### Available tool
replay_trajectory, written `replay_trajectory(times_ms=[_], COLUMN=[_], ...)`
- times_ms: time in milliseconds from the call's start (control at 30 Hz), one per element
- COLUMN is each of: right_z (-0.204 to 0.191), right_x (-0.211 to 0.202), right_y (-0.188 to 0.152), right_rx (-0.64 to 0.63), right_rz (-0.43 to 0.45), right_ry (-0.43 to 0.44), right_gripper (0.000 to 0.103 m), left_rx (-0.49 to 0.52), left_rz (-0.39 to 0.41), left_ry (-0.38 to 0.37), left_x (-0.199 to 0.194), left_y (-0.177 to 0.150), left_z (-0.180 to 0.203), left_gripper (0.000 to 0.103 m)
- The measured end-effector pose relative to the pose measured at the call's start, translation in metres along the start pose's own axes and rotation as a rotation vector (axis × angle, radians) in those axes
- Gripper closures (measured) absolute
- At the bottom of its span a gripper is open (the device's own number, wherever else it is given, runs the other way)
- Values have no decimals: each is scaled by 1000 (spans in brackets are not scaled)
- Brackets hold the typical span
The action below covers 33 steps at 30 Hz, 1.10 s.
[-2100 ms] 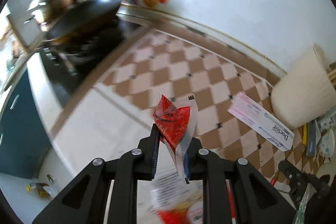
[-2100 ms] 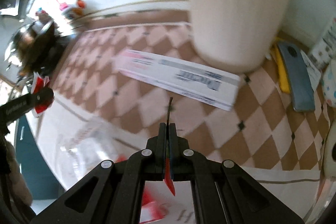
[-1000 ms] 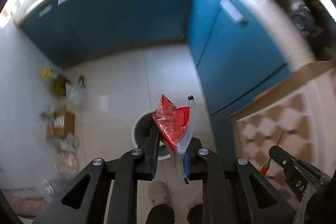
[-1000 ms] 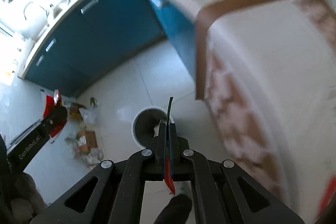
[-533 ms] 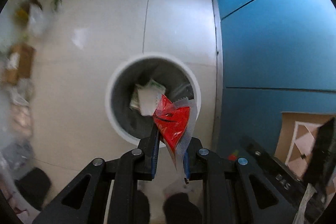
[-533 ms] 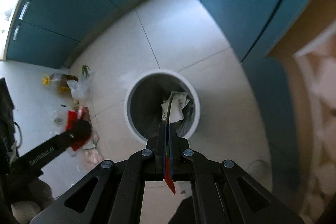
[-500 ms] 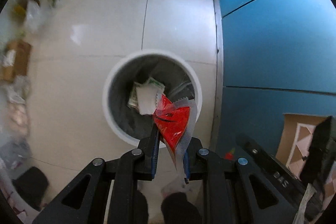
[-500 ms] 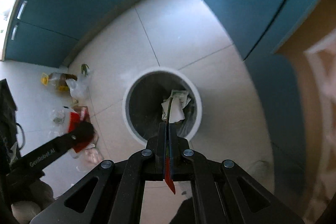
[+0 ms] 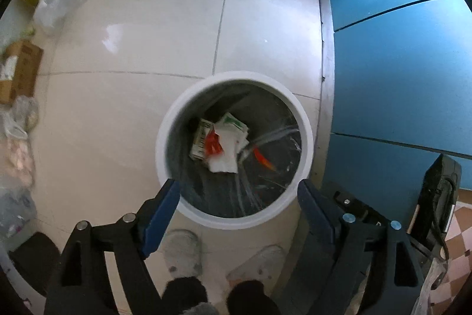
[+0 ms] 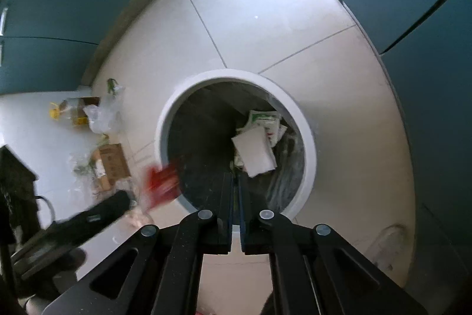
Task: Collect trash
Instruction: 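Open both tools over the trash bin to drop the wrapper and stick, then move both tools back over the counter toward the snack bag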
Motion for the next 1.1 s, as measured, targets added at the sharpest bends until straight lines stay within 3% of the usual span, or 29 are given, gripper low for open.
replay_trajectory(times_ms=[67,133,167,233,333,700,1100], right_z=[1,0,0,-3,-14,-57,-102], right_x=[-6,-15,-22,-38,-63,-212,-417], right_y=[1,-2,-4,-10,-21,-81,-165], right_rx=[-15,-31,-39,-72,-126,-255,-330], right_rz=[10,33,41,68,105,212,313], right_ry=[-45,-89,-102,-162,-236,-307,-243], right_gripper=[77,55,52,26,2,0,0], left_rx=[22,51,65,91,117,130,164], left_rz=[23,67,85,119,166,209,303], left_ry=[44,119,151,217,295,340,333], left_x=[-11,-29,-36,-53,-79,-207,-359], left_y=[-1,-5,-7,-12,-23,-83,-161], left_z=[-3,-7,-8,-10,-9,22,83], left_gripper=[0,0,0,0,0,0,0])
Point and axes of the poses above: each gripper's, at about its wrist camera, not at the fingertips, and x roughly the way its jaws point, z to its right, y to its top, the point moved 7 cm from there along x, roughly the way its jaws point, and after that the axes turned 2 degrees about x, right-handed, at the moved point
